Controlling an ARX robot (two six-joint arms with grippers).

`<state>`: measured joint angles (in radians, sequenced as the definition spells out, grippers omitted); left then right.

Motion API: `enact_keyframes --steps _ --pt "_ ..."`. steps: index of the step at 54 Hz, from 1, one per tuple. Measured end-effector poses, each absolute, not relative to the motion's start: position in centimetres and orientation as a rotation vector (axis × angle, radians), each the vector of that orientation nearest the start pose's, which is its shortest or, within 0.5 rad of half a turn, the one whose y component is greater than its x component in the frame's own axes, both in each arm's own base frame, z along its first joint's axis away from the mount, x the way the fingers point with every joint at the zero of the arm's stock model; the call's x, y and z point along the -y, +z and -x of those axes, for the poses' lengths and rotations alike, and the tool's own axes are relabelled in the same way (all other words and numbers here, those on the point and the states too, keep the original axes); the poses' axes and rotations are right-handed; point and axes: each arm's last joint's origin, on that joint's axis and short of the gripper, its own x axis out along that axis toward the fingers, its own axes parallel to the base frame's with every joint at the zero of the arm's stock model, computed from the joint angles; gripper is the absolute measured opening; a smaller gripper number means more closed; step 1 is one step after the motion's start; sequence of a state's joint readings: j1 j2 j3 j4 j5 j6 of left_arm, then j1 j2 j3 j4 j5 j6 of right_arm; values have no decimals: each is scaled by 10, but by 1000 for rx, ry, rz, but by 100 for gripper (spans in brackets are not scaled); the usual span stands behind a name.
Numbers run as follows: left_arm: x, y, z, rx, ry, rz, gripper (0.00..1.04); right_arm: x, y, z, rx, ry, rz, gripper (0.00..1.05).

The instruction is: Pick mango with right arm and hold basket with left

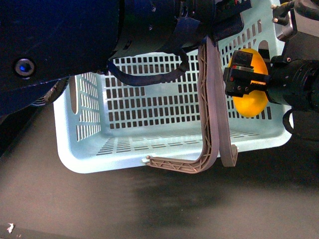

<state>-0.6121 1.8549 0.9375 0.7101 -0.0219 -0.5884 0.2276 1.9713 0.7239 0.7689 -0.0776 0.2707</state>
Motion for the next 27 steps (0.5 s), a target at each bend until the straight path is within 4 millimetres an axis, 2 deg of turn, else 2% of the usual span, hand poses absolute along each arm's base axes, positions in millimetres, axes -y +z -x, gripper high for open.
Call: enact_keyframes --steps 6,16,27 --pt "221 179 -315 -367 -517 502 6 -79 94 -336 -463 216 -241 98" --pt "221 178 -316 -369 -508 505 6 -66 116 -322 -385 201 -273 96" --pt "221 178 -316 -369 -509 505 6 -42 148 -290 -310 171 -292 96"
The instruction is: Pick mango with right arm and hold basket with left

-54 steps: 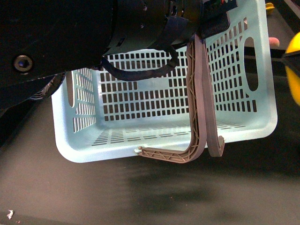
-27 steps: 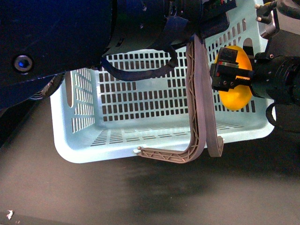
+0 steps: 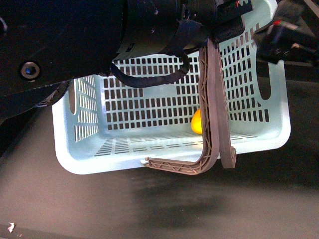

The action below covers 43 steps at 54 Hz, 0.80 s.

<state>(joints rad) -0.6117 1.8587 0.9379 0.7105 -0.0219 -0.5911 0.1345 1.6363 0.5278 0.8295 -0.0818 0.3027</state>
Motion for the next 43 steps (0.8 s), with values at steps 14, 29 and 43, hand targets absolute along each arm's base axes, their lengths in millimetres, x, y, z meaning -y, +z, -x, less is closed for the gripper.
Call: enact_keyframes --steps 14,29,43 --pt "221 178 -316 -369 -509 506 6 -12 173 -223 -281 98 -289 96" --pt "221 178 -316 -370 -510 506 6 5 185 -157 -264 10 -280 96" --pt "221 178 -316 -370 -510 507 6 9 190 -129 -237 -54 -282 96"
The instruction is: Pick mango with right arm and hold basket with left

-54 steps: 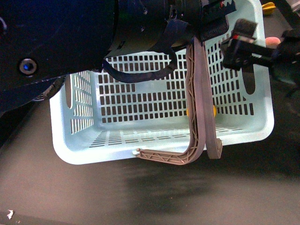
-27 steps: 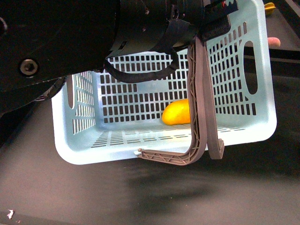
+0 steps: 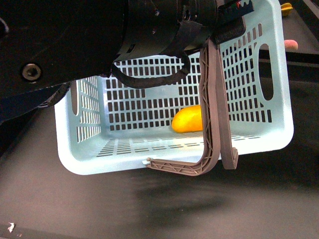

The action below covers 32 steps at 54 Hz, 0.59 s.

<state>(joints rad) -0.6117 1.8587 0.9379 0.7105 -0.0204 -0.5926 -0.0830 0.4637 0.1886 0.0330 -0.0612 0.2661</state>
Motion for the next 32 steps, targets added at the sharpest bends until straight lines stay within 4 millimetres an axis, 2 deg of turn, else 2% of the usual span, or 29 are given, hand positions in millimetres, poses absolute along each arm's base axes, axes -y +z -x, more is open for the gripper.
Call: enact_keyframes --steps 7,9,16,23,32 --pt "221 178 -316 -370 -510 506 6 9 189 -130 -240 -55 -280 96" --pt "221 178 -316 -370 -509 507 6 7 188 -130 -197 -54 -247 93" --pt "221 178 -316 -370 -509 506 6 0 184 -125 -12 0 -76 68" --pt "221 178 -316 -370 -510 507 6 0 179 -120 -3 -3 -21 40" --pt "221 178 -316 -370 -509 506 6 0 175 -117 -4 -3 -10 14"
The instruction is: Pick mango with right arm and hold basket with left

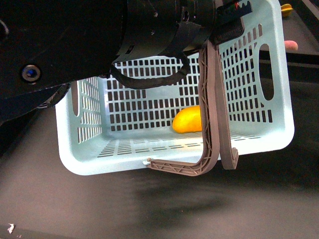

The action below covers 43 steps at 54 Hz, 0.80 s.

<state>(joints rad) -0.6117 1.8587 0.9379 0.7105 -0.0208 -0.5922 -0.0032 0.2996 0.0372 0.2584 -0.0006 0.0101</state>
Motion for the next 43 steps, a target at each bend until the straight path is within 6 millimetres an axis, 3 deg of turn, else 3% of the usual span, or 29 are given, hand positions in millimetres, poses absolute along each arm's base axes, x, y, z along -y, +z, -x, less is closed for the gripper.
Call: enact_keyframes --steps 5,43 --pt "221 178 -316 -370 -510 506 6 0 171 -115 9 -2 -6 1" --pt "221 178 -316 -370 -510 505 6 0 165 -98 2 -1 -3 2"
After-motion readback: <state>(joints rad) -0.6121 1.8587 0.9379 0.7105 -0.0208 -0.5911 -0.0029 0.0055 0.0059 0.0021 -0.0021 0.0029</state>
